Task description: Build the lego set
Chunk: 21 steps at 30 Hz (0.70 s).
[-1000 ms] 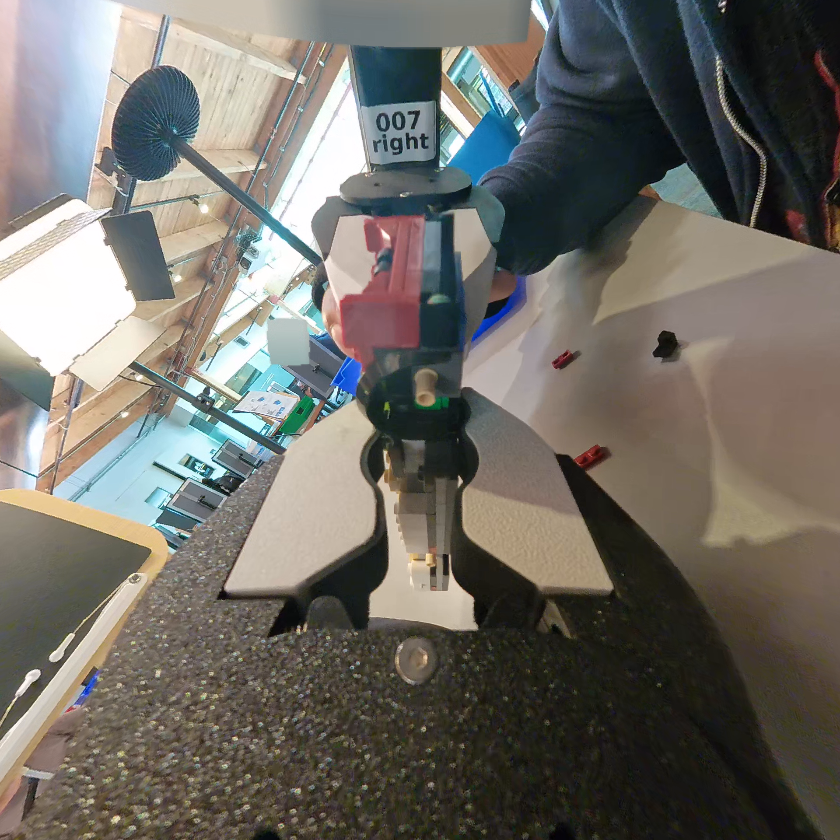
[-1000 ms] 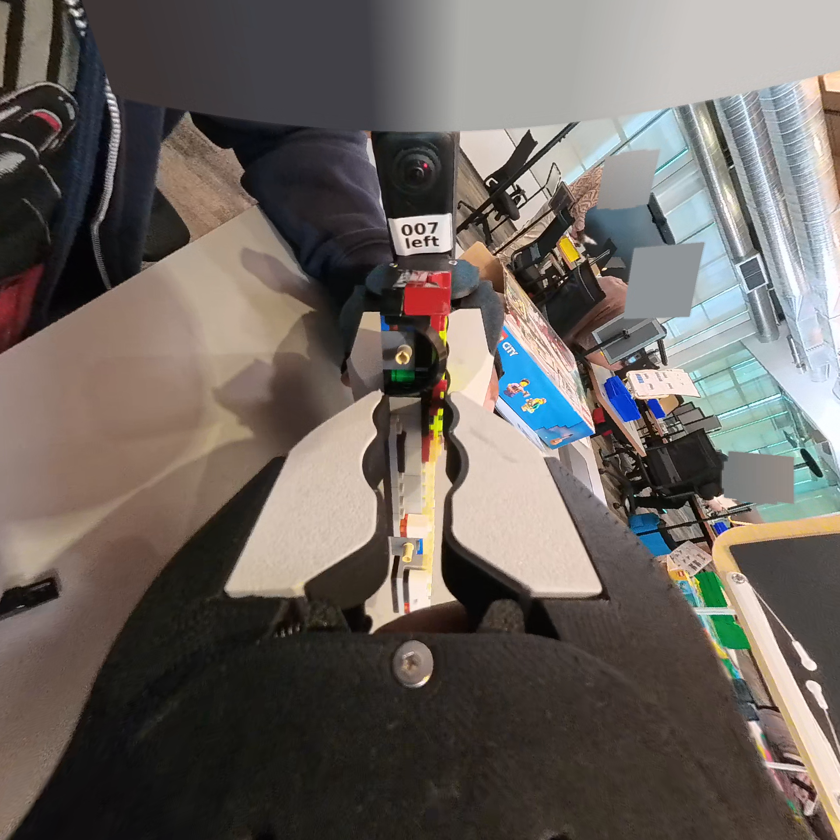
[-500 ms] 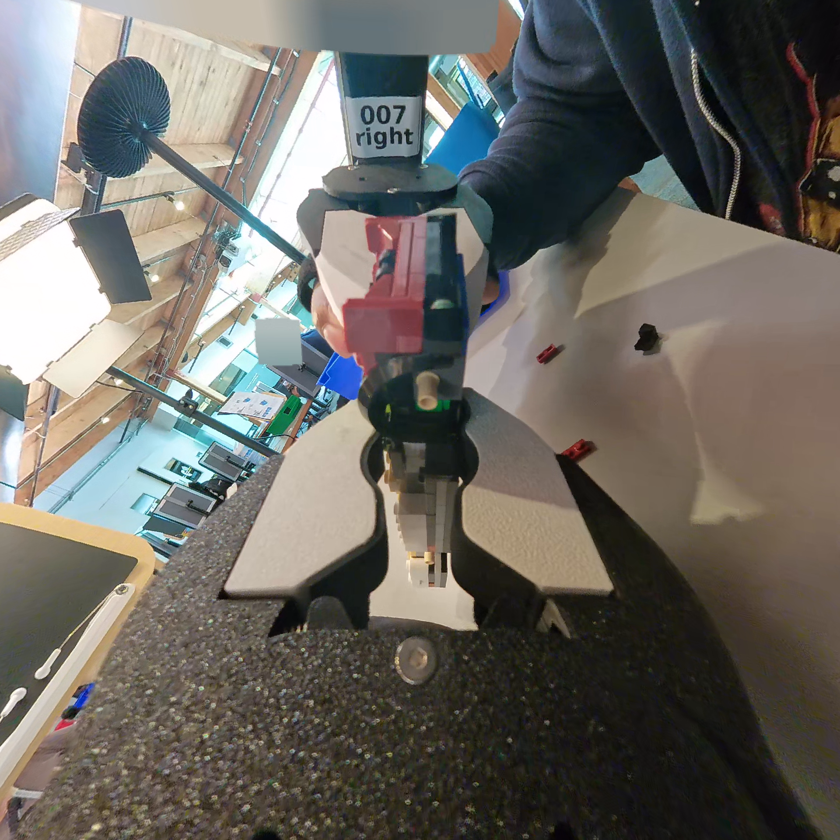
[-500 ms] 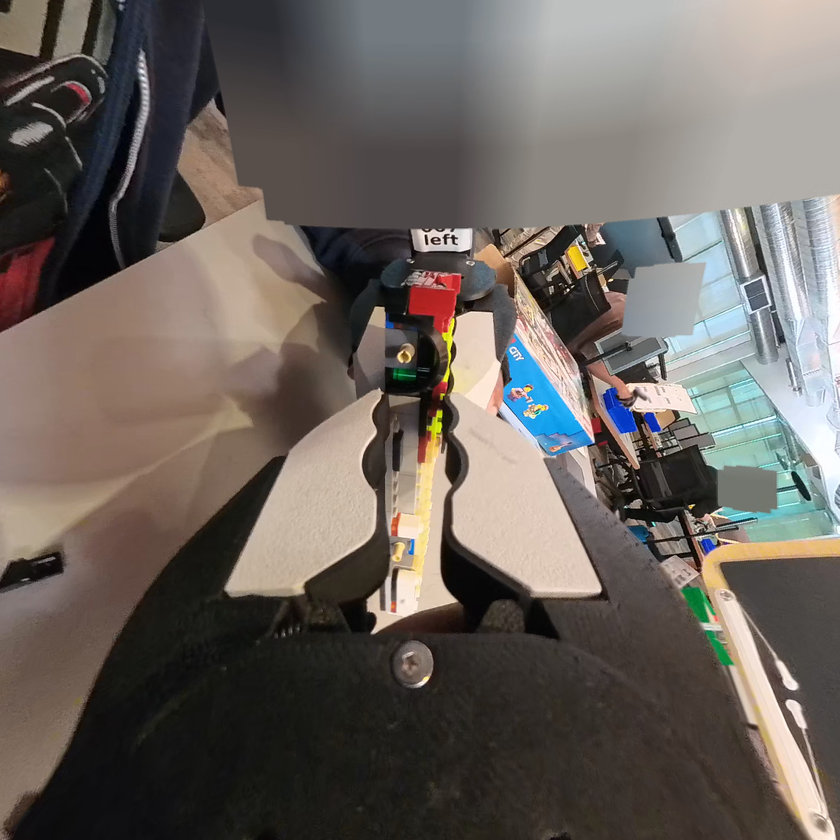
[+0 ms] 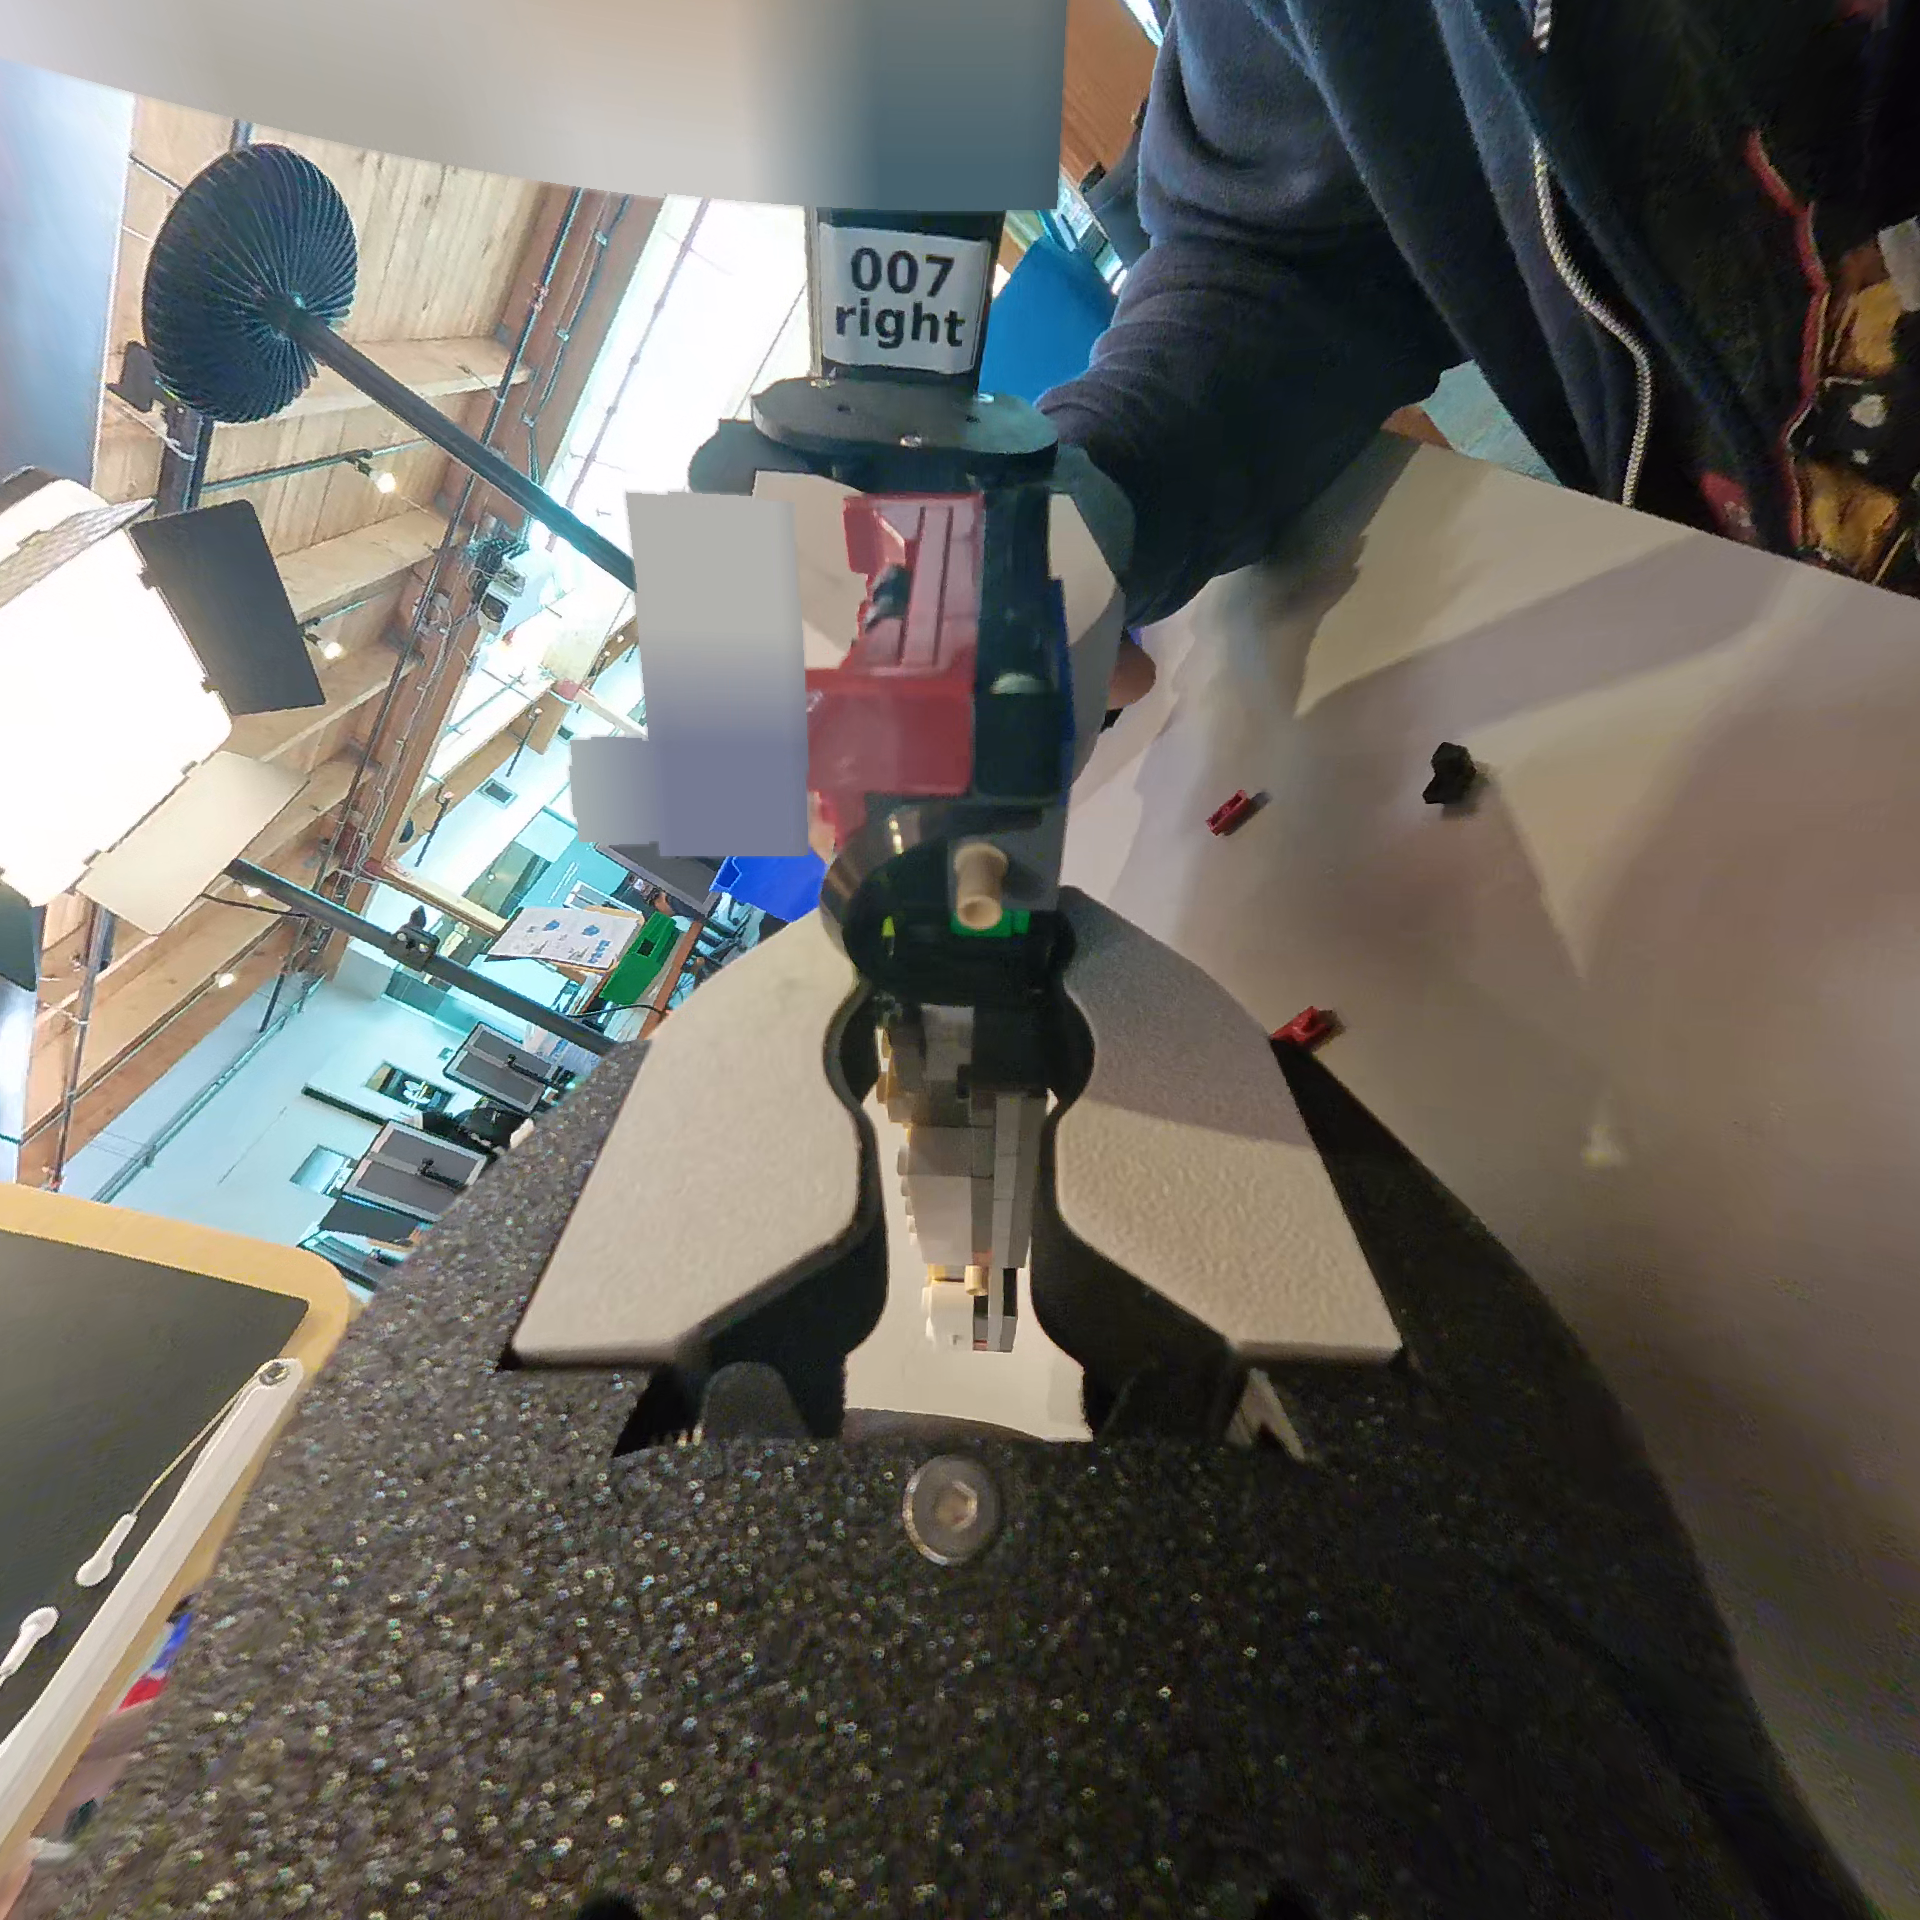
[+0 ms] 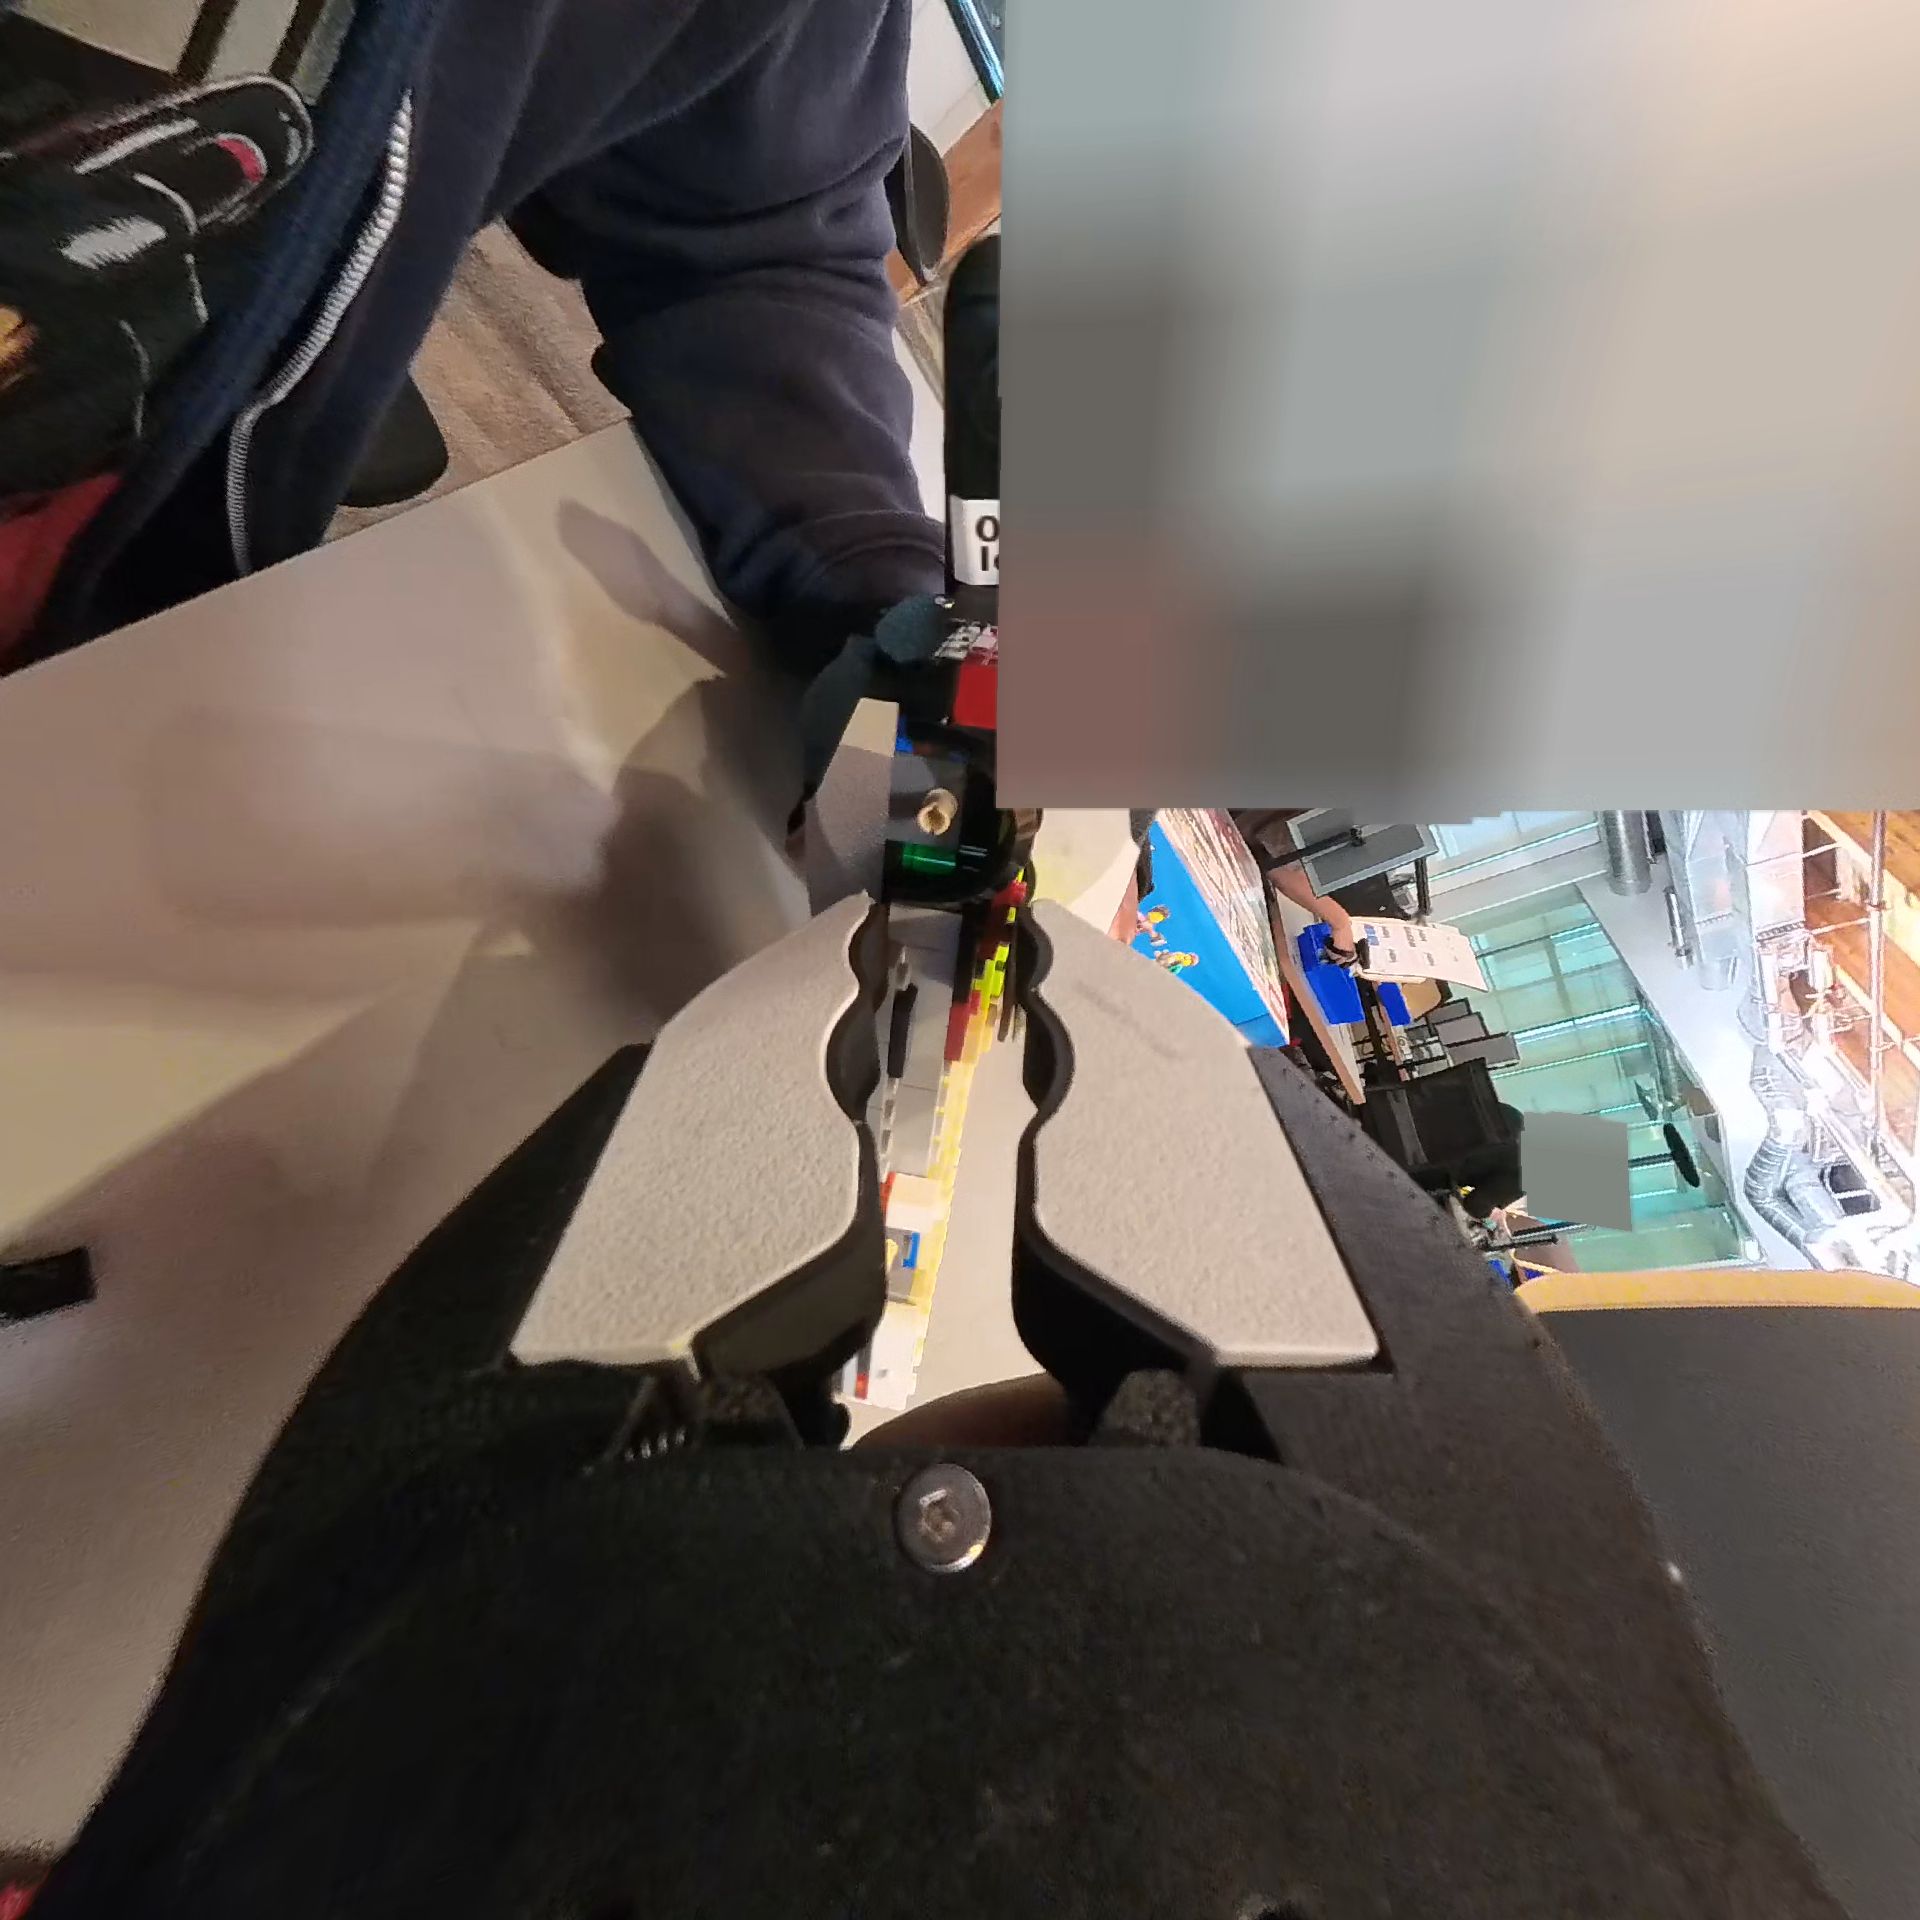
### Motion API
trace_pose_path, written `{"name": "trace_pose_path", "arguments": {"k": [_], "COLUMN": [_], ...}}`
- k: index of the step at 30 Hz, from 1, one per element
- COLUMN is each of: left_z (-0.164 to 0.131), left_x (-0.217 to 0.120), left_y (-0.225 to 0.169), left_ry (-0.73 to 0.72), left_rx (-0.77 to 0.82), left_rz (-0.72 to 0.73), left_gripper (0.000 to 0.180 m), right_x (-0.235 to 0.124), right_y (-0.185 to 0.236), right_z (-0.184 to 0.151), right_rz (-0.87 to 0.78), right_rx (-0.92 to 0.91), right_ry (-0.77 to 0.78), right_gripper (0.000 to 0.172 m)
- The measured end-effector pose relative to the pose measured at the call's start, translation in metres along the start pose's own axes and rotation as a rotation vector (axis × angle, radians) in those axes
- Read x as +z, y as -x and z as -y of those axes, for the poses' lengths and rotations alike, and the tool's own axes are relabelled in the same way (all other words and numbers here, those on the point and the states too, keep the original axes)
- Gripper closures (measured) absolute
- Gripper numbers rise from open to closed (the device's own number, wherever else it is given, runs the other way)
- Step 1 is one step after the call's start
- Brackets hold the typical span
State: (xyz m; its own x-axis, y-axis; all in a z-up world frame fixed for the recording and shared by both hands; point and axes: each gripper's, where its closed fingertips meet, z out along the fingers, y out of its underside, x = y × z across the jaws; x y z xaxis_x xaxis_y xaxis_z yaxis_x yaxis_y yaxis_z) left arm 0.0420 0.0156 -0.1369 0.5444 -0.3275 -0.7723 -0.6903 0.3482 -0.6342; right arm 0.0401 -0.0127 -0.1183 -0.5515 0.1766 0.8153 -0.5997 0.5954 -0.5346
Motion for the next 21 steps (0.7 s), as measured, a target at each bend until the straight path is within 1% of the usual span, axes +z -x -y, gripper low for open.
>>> {"name": "trace_pose_path", "arguments": {"k": [8, 11, 21], "left_z": [0.0009, 0.0019, 0.0031], "left_x": [0.0001, 0.0006, 0.0024], "left_y": [-0.0028, -0.0055, -0.0072], "left_ry": [0.001, -0.006, 0.002], "left_rx": [-0.012, -0.026, -0.018], "left_rz": [-0.023, -0.038, -0.045], "left_gripper": [0.152, 0.152, 0.152], "right_x": [-0.0021, -0.0036, -0.0035], "right_y": [0.0028, 0.0031, 0.0077], "right_z": [0.0016, 0.0034, 0.0046], "right_rz": [-0.003, -0.001, 0.008], "right_rx": [-0.008, -0.014, -0.022], "right_ry": [-0.012, -0.013, -0.024], "right_gripper": [0.148, 0.144, 0.148]}}
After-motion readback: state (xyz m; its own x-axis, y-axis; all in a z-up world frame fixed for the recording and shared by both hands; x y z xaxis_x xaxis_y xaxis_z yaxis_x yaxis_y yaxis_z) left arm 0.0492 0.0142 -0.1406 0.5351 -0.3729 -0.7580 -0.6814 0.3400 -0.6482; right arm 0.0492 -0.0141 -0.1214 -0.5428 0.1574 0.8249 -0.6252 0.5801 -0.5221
